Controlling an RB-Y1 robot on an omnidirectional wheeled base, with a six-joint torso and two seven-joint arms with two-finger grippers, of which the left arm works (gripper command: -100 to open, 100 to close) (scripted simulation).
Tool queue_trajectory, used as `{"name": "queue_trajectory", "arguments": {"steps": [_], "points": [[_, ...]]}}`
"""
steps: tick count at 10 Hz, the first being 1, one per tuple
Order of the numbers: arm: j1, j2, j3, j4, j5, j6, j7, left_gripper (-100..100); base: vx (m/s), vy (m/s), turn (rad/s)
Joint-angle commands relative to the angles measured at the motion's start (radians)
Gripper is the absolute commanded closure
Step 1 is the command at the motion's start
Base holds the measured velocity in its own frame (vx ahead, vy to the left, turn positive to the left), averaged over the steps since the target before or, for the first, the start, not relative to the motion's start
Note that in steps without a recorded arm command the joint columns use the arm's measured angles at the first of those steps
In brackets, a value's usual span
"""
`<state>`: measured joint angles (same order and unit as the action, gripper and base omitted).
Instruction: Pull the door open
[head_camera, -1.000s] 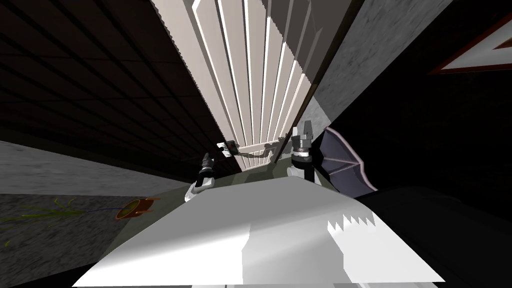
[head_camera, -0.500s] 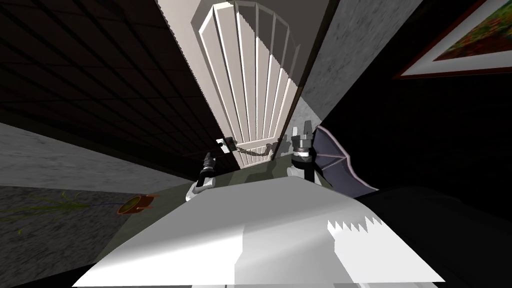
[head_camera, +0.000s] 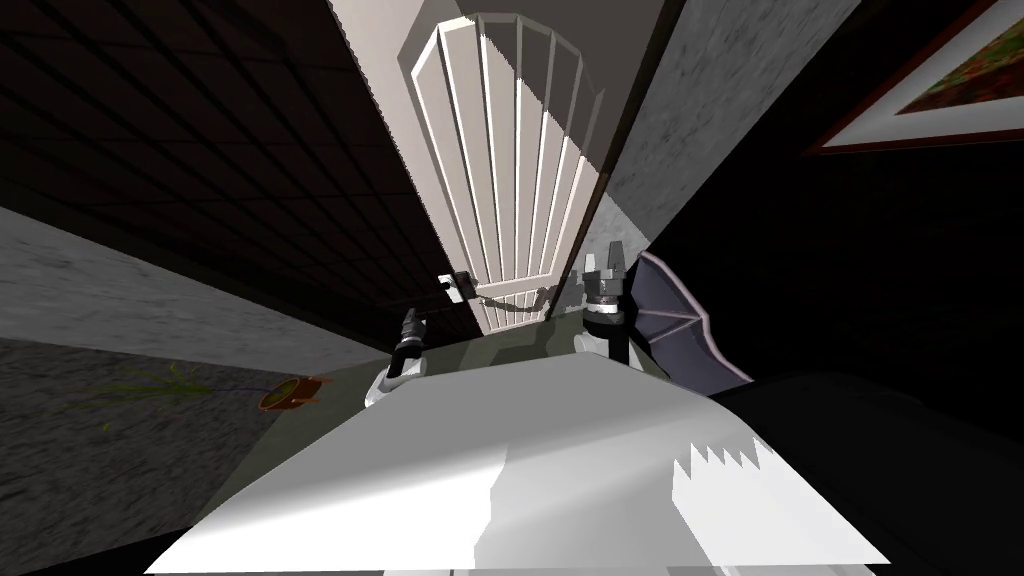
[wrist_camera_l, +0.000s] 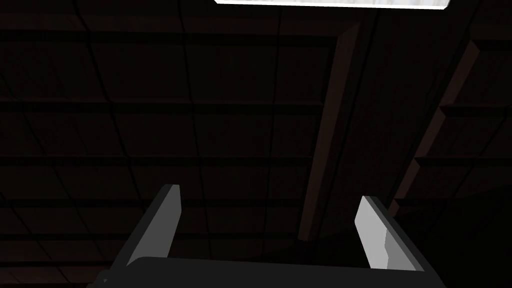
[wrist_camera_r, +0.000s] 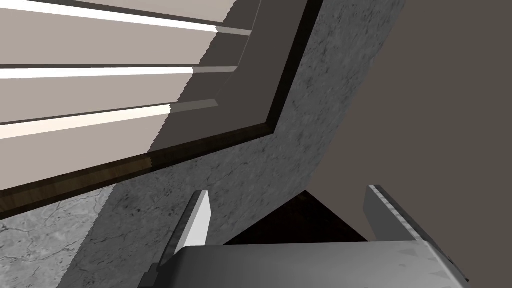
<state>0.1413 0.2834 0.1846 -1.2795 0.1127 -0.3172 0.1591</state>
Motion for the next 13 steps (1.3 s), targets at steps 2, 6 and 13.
{"name": "queue_trajectory", "arguments": {"steps": [2,6,13], "points": [[0.010,0.020,0.040,0.026,0.006,0.003,-0.002,-100,0.085,0.099,0.092],[-0.018,0.004,0.023,0.024,0.002,0.000,-0.006,-100,0.175,0.017,-0.068],[-0.048,-0.026,-0.018,0.002,-0.005,-0.007,-0.007,100,0.123,-0.050,-0.092]]}}
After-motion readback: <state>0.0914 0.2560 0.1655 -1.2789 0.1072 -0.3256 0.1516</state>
